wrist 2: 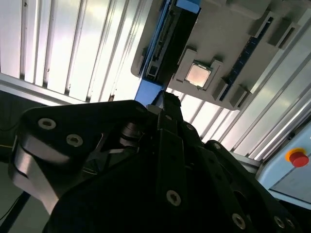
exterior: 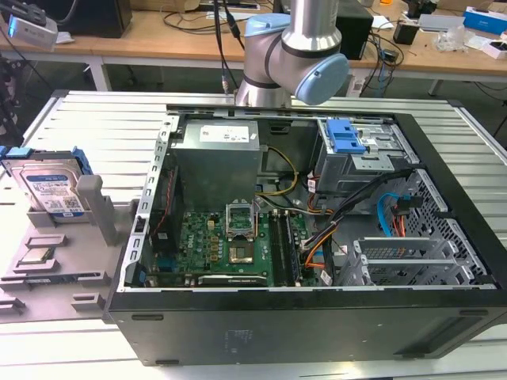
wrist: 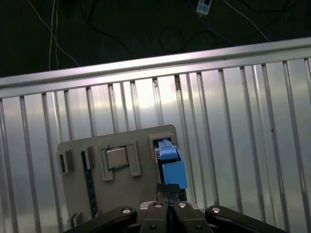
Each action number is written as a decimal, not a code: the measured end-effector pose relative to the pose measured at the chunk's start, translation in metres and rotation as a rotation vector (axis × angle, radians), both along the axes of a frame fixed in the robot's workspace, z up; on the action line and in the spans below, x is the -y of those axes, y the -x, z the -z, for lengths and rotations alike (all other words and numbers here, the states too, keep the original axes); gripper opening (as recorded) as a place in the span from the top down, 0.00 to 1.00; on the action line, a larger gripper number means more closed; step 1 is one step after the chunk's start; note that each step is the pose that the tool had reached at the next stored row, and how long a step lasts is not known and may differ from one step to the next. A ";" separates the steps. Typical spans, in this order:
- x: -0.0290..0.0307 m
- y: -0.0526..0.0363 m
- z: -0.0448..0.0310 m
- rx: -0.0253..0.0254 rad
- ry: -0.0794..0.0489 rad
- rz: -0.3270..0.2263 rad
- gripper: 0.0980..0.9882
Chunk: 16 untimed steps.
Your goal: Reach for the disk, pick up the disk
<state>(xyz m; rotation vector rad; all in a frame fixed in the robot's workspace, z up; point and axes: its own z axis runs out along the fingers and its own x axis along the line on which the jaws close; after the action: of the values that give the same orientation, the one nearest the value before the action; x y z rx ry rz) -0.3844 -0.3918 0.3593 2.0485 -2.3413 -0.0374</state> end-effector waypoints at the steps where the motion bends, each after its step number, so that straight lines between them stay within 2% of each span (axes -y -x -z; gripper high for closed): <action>1: 0.0000 0.0000 0.0000 0.0000 0.000 0.000 0.99; 4: 0.0000 0.0000 0.0000 0.0000 0.000 0.000 0.98; 8: 0.0000 0.0000 0.0000 0.0000 0.000 0.001 0.71; 9: 0.0000 0.0000 0.0000 0.0000 0.000 0.001 0.71; 10: 0.0000 0.0000 0.0000 0.0001 0.000 0.002 0.57; 12: 0.0000 0.0000 0.0000 0.0000 0.000 0.002 0.44; 14: 0.0000 0.0000 0.0000 0.0000 0.000 0.002 0.44; 15: 0.0000 0.0000 0.0000 0.0001 0.000 0.002 0.37; 16: 0.0000 0.0000 0.0001 0.0000 0.000 0.002 0.37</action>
<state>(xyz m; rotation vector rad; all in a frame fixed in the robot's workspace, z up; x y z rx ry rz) -0.3844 -0.3917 0.3592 2.0456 -2.3437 -0.0374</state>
